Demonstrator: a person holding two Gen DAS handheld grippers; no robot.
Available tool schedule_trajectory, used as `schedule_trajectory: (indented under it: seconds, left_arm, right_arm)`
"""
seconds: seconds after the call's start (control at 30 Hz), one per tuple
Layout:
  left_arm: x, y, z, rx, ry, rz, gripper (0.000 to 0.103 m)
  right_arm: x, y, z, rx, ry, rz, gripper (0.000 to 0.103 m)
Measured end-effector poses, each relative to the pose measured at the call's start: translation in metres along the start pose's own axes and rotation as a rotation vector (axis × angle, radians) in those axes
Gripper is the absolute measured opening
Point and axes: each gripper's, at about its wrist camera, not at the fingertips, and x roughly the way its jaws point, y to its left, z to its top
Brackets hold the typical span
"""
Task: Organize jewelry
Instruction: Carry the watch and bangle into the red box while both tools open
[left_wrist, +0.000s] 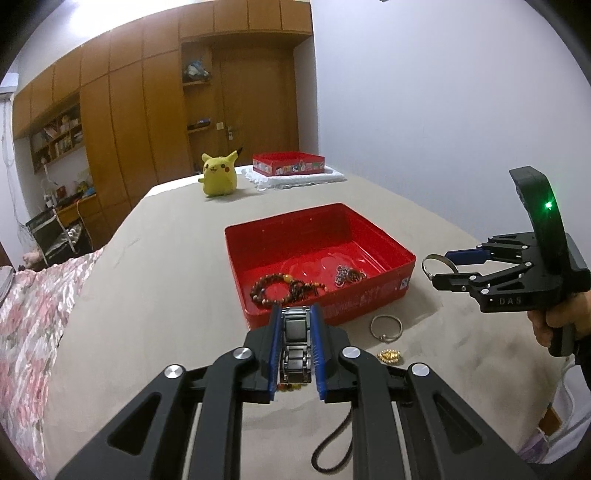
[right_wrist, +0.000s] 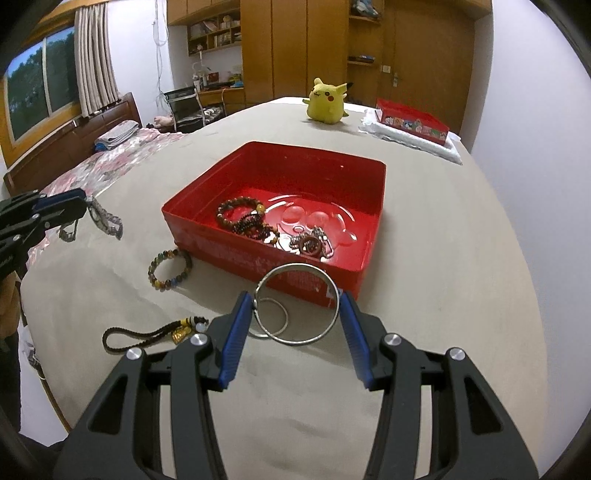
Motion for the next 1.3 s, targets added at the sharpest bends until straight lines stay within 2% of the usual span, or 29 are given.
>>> schedule_trajectory:
  seconds: [0.77, 1.13, 1.3]
  left_arm:
    - [0.064, 0.015, 0.039, 0.044, 0.039, -0.031, 0.015]
    - [0.119, 0.021, 0.054, 0.054, 0.102, -0.087, 0.015]
    - [0.151, 0.02, 0.052, 0.052, 0.147, -0.101, 0.015]
  right_arm:
    - [0.044, -0.016, 0.053, -0.02, 0.03, 0.034, 0.048]
    - [0.092, -0.024, 0.068, -0.001, 0.104, 0.081, 0.048]
    - [0.119, -0.023, 0.072, -0.01, 0.15, 0.074, 0.048]
